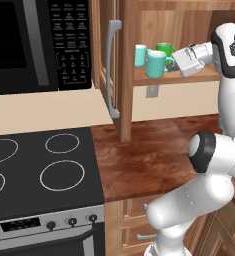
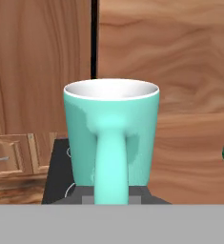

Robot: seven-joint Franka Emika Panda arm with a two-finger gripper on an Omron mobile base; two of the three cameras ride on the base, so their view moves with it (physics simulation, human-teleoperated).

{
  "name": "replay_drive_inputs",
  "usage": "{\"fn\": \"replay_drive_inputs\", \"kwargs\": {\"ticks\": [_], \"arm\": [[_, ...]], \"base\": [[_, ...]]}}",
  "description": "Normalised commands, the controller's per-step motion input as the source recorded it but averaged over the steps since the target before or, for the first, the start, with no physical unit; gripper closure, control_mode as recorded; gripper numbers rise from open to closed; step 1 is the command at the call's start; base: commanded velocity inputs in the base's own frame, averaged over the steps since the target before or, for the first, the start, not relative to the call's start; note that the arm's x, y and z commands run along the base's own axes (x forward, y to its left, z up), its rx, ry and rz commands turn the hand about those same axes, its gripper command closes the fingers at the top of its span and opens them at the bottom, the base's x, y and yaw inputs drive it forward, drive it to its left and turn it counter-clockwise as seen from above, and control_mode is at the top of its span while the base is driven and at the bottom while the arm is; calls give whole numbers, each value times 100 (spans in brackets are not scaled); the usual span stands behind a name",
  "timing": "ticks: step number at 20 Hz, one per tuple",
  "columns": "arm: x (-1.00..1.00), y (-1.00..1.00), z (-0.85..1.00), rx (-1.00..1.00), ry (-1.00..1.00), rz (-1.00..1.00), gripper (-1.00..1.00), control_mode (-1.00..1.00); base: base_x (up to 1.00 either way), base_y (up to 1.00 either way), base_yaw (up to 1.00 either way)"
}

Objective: Pick the mug on the counter and place it in the cabinet with the handle facing the right, like the mugs already inside.

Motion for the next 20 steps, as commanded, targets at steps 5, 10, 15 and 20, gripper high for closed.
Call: {"fn": "replay_drive_inputs", "kwargs": {"ticks": [5,10,15,20], "arm": [[29,-7,-9,-1,-1,0,100,-100],[29,-14,-13,-1,0,0,100,-100],[27,-11,-7,0,0,0,100,-100],[25,-3,0,-1,3,-2,100,-100]], "base": [[0,0,0],[0,0,0],[0,0,0],[0,0,0]]}}
